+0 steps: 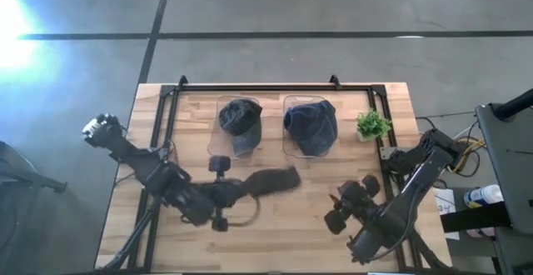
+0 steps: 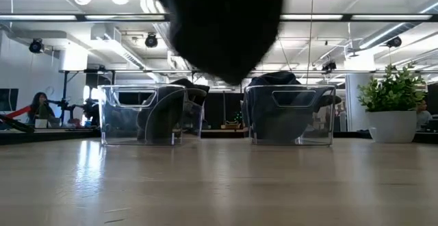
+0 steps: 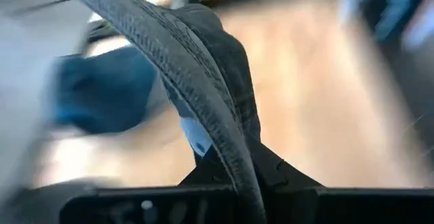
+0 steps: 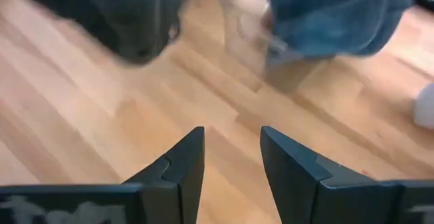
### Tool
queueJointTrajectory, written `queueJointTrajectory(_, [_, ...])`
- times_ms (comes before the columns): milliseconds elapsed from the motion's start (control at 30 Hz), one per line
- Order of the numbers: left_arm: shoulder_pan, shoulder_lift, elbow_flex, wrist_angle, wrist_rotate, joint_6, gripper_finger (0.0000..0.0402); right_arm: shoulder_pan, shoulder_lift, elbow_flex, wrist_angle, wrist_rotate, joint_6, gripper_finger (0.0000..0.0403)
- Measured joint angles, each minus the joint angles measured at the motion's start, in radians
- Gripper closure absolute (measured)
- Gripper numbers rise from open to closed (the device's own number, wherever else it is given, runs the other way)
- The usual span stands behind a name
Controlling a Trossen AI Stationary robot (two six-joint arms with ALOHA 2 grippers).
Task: Pick & Place hat
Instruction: Put the black cap into the left transparent bin
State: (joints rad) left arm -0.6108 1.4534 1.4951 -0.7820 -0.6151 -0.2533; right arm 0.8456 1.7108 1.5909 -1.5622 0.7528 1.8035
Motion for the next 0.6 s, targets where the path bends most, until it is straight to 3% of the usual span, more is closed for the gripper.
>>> queueJointTrajectory(100, [-0.019, 0.109, 0.165, -0.316, -0.082, 0.130, 0.0397, -0.019, -0.040, 0.000, 0.002, 0.049, 0.004, 0.0262])
queueJointTrajectory(200, [-0.044, 0.211, 0.252, -0.495, -0.130, 0.273, 0.0397, -0.067, -0.086, 0.000, 0.097, 0.061, -0.136, 0.0262])
queueJointTrajectory(333, [-0.084, 0.316, 0.270, -0.547, -0.304, 0.509, 0.0397, -0.166, -0.130, -0.007, 0.355, 0.008, -0.436, 0.0268])
queueJointTrajectory(433, [-0.100, 0.356, 0.267, -0.579, -0.437, 0.569, 0.0397, -0.208, -0.135, -0.027, 0.501, -0.045, -0.563, 0.0274])
queueJointTrajectory(600, [-0.153, 0.363, 0.253, -0.653, -0.377, 0.595, 0.0397, -0.235, -0.130, -0.072, 0.480, -0.045, -0.501, 0.0283])
